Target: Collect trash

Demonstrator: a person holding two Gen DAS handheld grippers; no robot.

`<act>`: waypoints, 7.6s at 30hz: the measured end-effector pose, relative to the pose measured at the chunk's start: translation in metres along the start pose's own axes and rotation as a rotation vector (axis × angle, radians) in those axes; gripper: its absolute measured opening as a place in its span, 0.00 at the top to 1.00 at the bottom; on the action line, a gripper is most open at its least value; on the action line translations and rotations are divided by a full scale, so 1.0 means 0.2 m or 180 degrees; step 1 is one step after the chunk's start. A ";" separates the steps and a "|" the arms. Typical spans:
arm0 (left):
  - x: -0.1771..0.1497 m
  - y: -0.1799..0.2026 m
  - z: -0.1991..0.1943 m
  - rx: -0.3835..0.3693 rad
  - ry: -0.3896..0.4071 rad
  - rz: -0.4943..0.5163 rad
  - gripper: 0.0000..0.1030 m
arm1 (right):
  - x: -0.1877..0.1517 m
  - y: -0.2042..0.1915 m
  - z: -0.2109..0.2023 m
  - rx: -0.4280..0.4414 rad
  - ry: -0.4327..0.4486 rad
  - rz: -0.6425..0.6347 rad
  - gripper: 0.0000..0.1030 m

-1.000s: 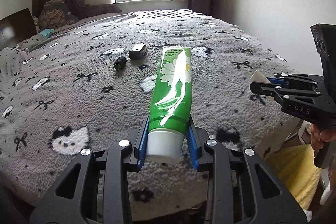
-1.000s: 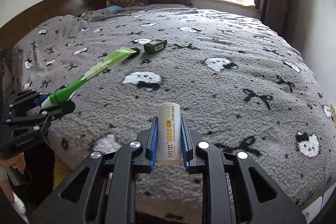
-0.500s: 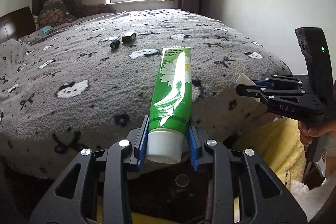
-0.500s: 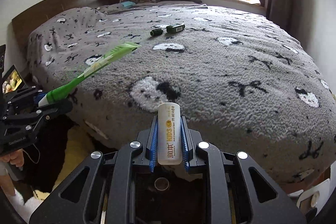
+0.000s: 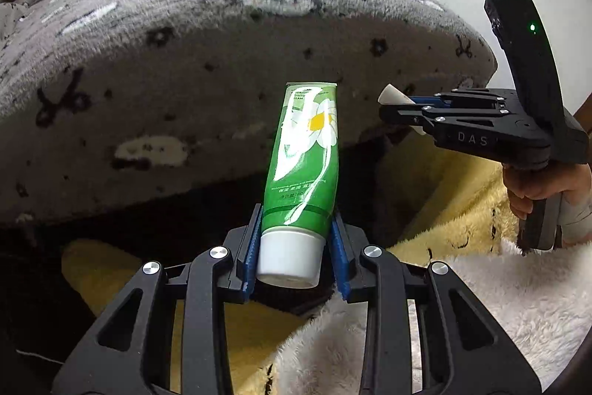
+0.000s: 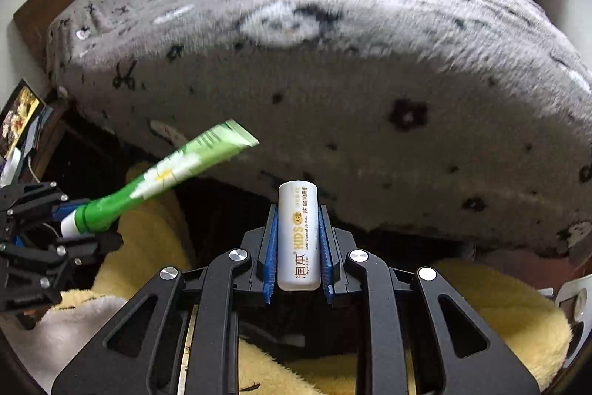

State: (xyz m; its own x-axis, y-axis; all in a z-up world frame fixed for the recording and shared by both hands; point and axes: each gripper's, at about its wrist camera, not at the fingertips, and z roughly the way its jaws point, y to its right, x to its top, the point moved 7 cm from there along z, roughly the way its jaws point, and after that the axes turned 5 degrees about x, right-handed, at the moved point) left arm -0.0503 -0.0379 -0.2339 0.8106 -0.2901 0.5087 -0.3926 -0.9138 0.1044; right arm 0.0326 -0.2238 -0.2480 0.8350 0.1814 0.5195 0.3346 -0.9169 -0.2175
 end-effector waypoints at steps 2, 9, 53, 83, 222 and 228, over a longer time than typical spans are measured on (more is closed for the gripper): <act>-0.05 -0.01 0.07 -0.0008 -0.0147 -0.0041 0.70 | -0.04 -0.01 0.06 0.0051 -0.0126 0.0022 0.80; -0.12 -0.08 0.33 -0.0016 -0.0536 -0.0143 0.70 | -0.16 0.00 0.27 0.0203 -0.0529 0.0234 0.80; 0.09 -0.23 0.61 0.0514 -0.0684 -0.0167 0.09 | -0.03 0.17 0.40 -0.0140 -0.0394 0.0594 0.11; 1.42 -0.96 0.30 0.0872 0.0656 -0.0461 0.10 | 1.43 0.43 0.31 -0.0657 0.0653 0.0268 0.09; 0.25 -0.27 0.34 0.0526 -0.0016 -0.0436 0.08 | 0.13 0.13 0.12 -0.0266 0.0075 0.0405 0.07; 0.43 -0.19 0.06 0.0673 0.0472 -0.0310 0.08 | 0.28 0.16 -0.20 -0.0479 0.0618 0.0364 0.03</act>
State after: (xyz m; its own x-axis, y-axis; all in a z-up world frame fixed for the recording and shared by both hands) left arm 0.0391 -0.0306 -0.2046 0.7614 -0.1675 0.6262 -0.2039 -0.9789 -0.0138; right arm 0.0727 -0.2559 -0.1933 0.7592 0.0153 0.6507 0.1621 -0.9727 -0.1662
